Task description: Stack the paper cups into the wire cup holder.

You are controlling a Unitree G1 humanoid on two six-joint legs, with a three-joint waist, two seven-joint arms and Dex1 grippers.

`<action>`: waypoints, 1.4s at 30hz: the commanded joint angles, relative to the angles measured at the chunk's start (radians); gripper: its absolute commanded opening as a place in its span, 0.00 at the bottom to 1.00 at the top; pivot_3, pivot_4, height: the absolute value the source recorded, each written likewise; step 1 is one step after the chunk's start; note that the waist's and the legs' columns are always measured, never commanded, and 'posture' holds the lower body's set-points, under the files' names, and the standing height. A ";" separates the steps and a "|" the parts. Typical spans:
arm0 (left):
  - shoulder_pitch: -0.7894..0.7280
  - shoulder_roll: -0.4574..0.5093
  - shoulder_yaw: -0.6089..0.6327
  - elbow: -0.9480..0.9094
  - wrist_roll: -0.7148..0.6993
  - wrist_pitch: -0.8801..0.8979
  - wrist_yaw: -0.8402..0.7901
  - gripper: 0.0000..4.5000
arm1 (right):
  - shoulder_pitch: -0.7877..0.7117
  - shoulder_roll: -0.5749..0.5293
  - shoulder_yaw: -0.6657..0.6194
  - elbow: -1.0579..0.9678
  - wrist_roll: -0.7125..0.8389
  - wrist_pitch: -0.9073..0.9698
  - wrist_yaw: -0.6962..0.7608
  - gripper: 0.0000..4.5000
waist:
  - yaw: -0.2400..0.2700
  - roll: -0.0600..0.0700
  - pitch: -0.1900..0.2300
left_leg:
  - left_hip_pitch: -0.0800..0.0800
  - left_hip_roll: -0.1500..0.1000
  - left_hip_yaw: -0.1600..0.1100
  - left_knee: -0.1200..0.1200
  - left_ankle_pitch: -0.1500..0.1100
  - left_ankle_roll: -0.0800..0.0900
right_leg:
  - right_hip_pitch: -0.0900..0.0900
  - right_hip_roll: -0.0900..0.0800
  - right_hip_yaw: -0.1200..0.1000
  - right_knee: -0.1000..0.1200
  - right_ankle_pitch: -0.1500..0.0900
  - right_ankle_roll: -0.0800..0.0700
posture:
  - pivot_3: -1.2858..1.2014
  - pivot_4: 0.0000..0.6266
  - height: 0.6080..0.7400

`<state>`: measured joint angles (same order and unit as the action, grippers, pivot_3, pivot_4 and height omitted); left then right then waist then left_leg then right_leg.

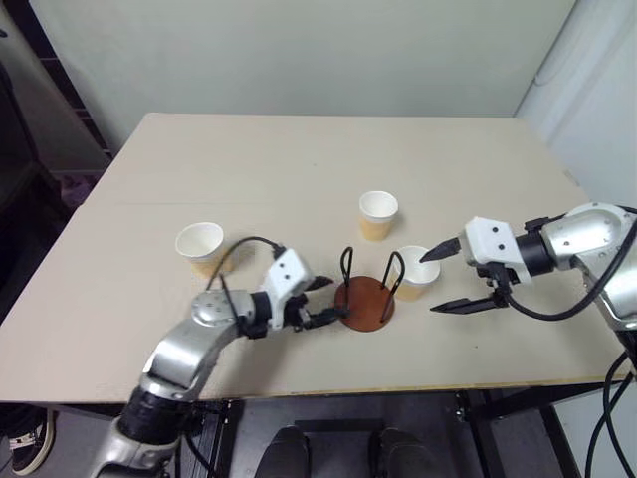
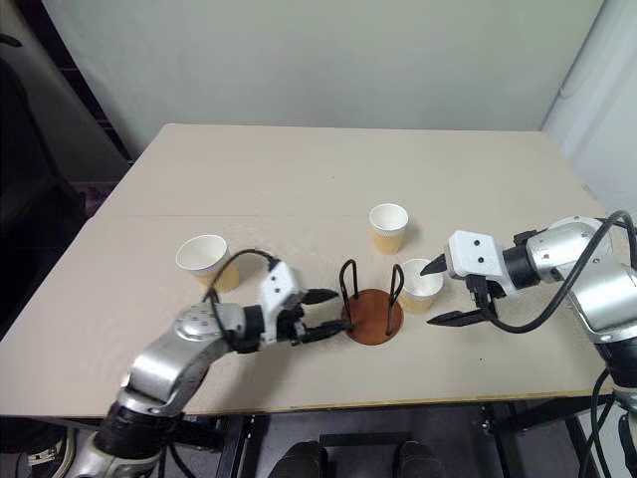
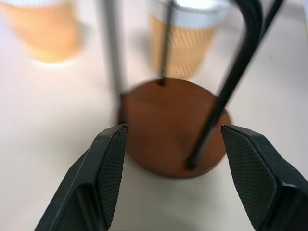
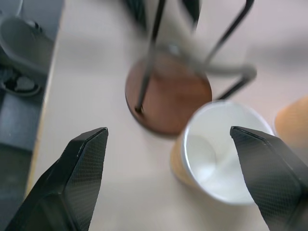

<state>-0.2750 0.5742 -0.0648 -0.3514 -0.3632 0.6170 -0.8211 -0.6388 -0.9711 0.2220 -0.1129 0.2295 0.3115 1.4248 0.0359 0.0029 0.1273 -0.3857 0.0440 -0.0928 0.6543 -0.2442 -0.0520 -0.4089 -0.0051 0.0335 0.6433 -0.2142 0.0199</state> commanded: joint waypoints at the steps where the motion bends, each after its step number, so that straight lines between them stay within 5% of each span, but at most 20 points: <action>1: 0.020 0.079 0.155 -0.104 -0.092 0.010 -0.037 0.74 | -0.049 0.033 0.033 0.049 -0.060 -0.062 0.001 0.94 | -0.003 0.000 0.000 | 0.000 0.001 0.000 0.000 0.000 0.000 | 0.000 0.000 0.000 0.000 0.000 -0.001 | 0.52 0.24 1.00; 8: -0.078 0.389 0.303 -0.247 -0.316 0.116 -0.231 0.74 | -0.093 0.132 0.100 0.149 -0.138 -0.119 -0.002 0.94 | -0.002 0.000 0.000 | 0.000 0.004 -0.004 -0.002 -0.001 0.001 | -0.003 -0.001 0.000 0.002 -0.001 -0.005 | 0.52 0.24 1.00; 10: -0.119 0.433 0.305 -0.251 -0.335 0.118 -0.244 0.75 | -0.098 0.151 0.108 0.164 -0.150 -0.127 -0.004 0.85 | -0.003 0.000 0.000 | 0.000 0.004 -0.007 -0.004 -0.001 0.001 | -0.004 -0.003 0.000 0.002 0.000 -0.005 | 0.52 0.24 1.00; 21: -0.119 0.518 0.315 -0.223 -0.339 0.100 -0.250 0.75 | -0.100 0.167 0.094 0.194 -0.178 -0.157 0.012 0.01 | -0.010 0.000 0.000 | 0.000 0.011 -0.008 -0.008 -0.006 -0.001 | -0.010 -0.008 -0.001 0.002 0.000 -0.010 | 0.52 0.24 1.00; 33: -0.108 0.579 0.396 -0.104 -0.317 0.002 -0.337 0.75 | -0.272 -0.075 -0.131 0.123 0.125 -0.083 0.189 0.01 | -0.012 0.001 0.000 | -0.008 0.009 -0.005 -0.008 -0.009 -0.004 | -0.018 -0.006 -0.001 0.002 -0.002 -0.013 | 0.52 0.24 1.00; 37: -0.105 0.562 0.360 -0.084 -0.293 -0.024 -0.332 0.75 | -0.435 0.052 -0.157 0.122 0.253 0.061 0.150 0.01 | -0.022 0.001 0.000 | -0.006 0.011 -0.005 -0.008 -0.009 -0.006 | -0.018 0.000 -0.001 0.003 -0.003 -0.015 | 0.52 0.24 1.00; 42: -0.121 0.549 0.319 -0.073 -0.274 -0.036 -0.314 0.75 | -0.378 0.165 -0.050 0.018 0.208 0.079 0.108 0.01 | -0.027 0.000 0.000 | -0.004 0.021 -0.005 -0.008 -0.010 -0.008 | -0.017 0.004 -0.002 0.004 -0.004 -0.019 | 0.52 0.24 1.00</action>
<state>-0.3739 1.1201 0.2503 -0.4258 -0.6492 0.5981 -1.1479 -1.0192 -0.8204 0.1485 -0.0469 0.4431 0.3799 1.5574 0.0088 0.0029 0.1272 -0.3894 0.0654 -0.0983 0.6465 -0.2538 -0.0595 -0.4264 -0.0012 0.0315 0.6476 -0.2181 0.0012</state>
